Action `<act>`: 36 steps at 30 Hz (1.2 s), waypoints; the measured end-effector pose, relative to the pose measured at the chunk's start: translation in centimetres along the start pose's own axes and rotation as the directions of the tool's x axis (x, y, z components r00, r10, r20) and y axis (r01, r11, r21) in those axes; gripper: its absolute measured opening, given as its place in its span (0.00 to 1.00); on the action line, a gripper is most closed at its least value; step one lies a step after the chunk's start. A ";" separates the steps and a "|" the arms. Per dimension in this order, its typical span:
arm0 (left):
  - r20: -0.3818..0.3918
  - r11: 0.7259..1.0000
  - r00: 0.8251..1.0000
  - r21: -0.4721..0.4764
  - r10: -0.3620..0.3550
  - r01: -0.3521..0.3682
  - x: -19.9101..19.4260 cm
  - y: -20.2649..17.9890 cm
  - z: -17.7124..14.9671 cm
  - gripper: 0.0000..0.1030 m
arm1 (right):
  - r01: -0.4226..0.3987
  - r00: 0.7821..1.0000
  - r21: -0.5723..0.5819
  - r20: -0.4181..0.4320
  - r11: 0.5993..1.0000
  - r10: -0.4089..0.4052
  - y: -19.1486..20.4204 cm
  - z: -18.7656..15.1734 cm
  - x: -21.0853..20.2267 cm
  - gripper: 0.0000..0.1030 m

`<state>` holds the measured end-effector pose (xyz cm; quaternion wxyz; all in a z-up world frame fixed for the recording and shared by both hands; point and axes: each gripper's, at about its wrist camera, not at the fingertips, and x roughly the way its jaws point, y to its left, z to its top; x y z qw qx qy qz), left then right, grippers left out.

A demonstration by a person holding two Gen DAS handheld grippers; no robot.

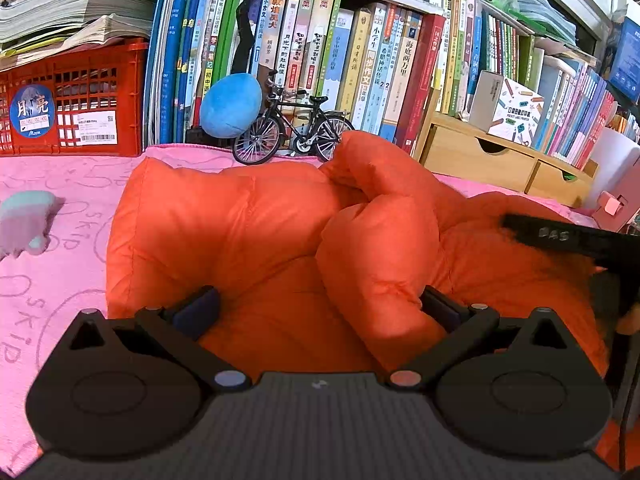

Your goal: Fold clothes

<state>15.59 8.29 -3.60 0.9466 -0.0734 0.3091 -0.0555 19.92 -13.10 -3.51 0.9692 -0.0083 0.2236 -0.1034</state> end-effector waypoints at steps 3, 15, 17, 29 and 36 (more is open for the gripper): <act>-0.002 1.000 1.000 -0.004 -0.001 0.001 0.0 0.1 0.0 1.00 | -0.065 0.993 -0.009 0.096 0.998 0.065 -0.9 0.0 -3.0 1.00; 0.000 0.997 0.999 -0.062 0.044 -0.044 -0.6 -0.3 0.3 1.00 | -0.369 0.924 0.043 -0.096 0.929 0.371 -5.0 -2.4 -1.8 1.00; 0.023 0.991 0.997 -0.110 0.079 -0.076 -1.7 -0.7 0.5 0.97 | -0.380 0.916 0.066 -0.113 0.923 0.385 -5.3 -2.5 -1.6 1.00; 0.257 0.981 0.965 0.192 -0.047 -0.003 -3.8 -9.9 1.9 1.00 | -0.378 0.915 0.066 -0.123 0.923 0.384 -5.4 -2.3 -1.3 1.00; 0.063 0.993 0.996 0.092 0.062 -0.068 3.1 -8.6 5.5 1.00 | -0.379 0.914 0.067 -0.128 0.923 0.384 -5.5 -2.2 -1.3 1.00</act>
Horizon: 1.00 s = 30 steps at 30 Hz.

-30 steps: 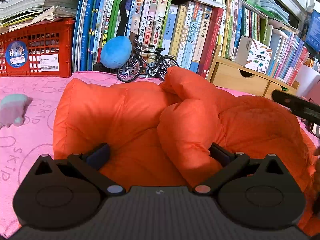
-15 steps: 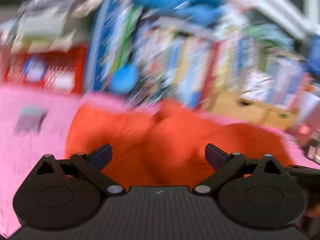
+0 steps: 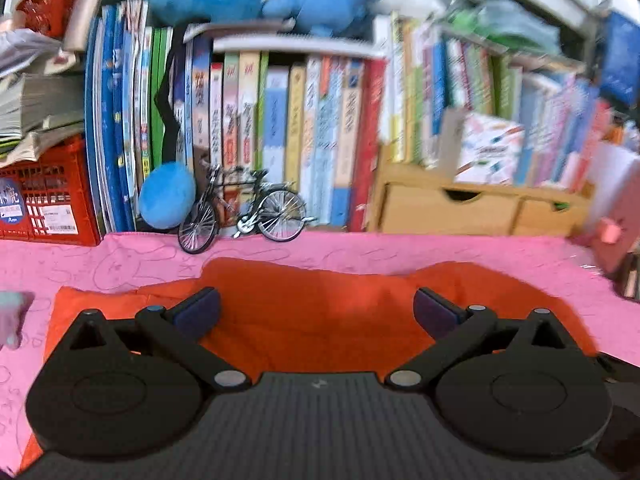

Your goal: Fold clothes

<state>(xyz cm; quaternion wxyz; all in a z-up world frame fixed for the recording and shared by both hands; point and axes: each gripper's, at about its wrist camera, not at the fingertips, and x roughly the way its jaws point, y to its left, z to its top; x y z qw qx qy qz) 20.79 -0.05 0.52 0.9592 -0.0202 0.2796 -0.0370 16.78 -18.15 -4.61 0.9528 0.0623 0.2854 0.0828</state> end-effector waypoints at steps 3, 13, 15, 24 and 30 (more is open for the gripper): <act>-0.062 0.995 0.997 0.095 0.048 -0.042 1.9 -0.5 -0.6 1.00 | -0.006 1.000 0.005 -0.004 1.000 0.006 -0.1 0.0 0.1 1.00; -0.090 0.977 0.988 0.186 0.126 -0.107 2.9 1.9 -2.3 1.00 | -0.014 1.000 -0.017 -0.022 1.000 0.014 0.0 0.2 0.4 1.00; -0.094 0.982 0.989 0.164 0.112 -0.095 2.4 3.0 -2.3 1.00 | -0.022 0.999 -0.026 -0.025 0.999 0.022 0.1 0.2 0.4 1.00; 0.060 0.995 0.998 0.099 0.026 -0.032 -6.4 4.6 -2.4 0.92 | -0.003 1.000 -0.036 -0.028 0.999 0.002 0.1 0.2 0.5 1.00; -0.019 0.994 0.997 0.091 0.068 -0.066 -6.8 5.1 -6.4 0.98 | -0.032 0.997 0.026 0.075 0.999 0.030 -1.1 0.0 -1.2 1.00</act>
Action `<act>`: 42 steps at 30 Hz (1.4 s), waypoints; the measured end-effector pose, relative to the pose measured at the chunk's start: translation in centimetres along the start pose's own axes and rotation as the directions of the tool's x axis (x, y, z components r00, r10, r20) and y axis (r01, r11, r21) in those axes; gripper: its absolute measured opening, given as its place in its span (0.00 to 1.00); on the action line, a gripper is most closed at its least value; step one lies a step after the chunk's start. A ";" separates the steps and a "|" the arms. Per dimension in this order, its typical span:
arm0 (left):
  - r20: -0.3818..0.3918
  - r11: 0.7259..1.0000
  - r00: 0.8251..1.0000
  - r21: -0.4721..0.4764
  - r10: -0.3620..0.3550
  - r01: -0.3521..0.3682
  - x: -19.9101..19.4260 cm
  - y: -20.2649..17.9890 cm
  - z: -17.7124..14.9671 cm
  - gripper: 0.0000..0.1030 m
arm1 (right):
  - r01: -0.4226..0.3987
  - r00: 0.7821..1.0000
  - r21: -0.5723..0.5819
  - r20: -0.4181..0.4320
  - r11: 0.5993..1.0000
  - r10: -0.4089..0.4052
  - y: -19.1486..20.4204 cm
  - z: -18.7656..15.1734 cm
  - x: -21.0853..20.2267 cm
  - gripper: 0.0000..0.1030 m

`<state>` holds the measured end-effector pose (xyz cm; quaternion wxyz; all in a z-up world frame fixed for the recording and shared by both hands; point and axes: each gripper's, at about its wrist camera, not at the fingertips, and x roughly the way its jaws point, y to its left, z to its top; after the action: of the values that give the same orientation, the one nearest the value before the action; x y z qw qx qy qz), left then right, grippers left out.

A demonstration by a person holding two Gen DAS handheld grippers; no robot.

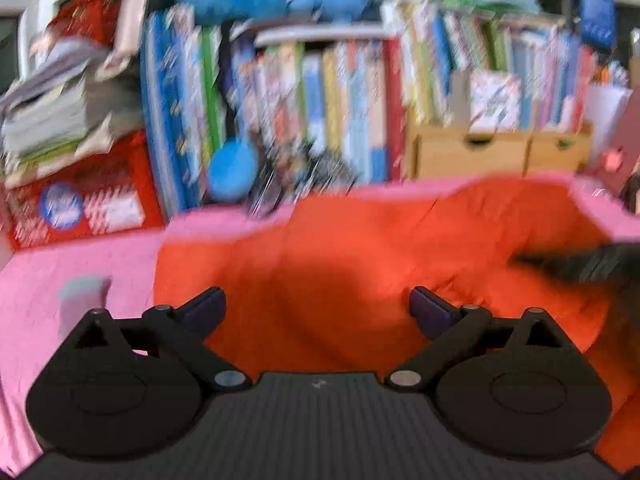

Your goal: Fold clothes

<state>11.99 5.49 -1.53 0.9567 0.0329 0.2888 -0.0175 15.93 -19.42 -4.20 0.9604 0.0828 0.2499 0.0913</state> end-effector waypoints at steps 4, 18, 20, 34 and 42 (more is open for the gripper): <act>-0.003 0.993 0.999 -0.108 -0.037 0.037 0.8 1.4 -1.3 1.00 | 0.038 0.993 0.111 0.104 0.993 -0.050 -2.3 -0.6 -2.8 1.00; 0.168 0.996 0.983 -0.026 -0.076 0.081 -3.1 -0.2 0.4 1.00 | -0.020 0.984 -0.204 0.171 0.979 0.056 4.0 -1.0 -8.9 1.00; 0.222 0.994 0.971 -0.043 -0.085 0.097 -3.1 0.2 2.6 1.00 | -0.028 0.970 -0.176 0.232 0.984 0.070 4.7 1.1 -7.8 1.00; 0.071 0.994 0.996 -0.102 0.051 -0.044 7.6 -0.1 3.5 0.81 | 0.102 0.994 -0.238 -0.004 0.966 -0.106 4.7 2.3 4.8 0.71; 0.075 0.990 0.990 -0.080 0.121 -0.115 7.4 0.6 3.5 0.82 | 0.220 0.975 -0.195 0.025 0.956 -0.220 2.4 2.2 2.9 0.74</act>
<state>20.07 5.72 -2.66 0.9673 0.0130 0.2486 0.0489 19.21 -16.67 -3.20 0.9685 -0.0407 0.2456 0.0080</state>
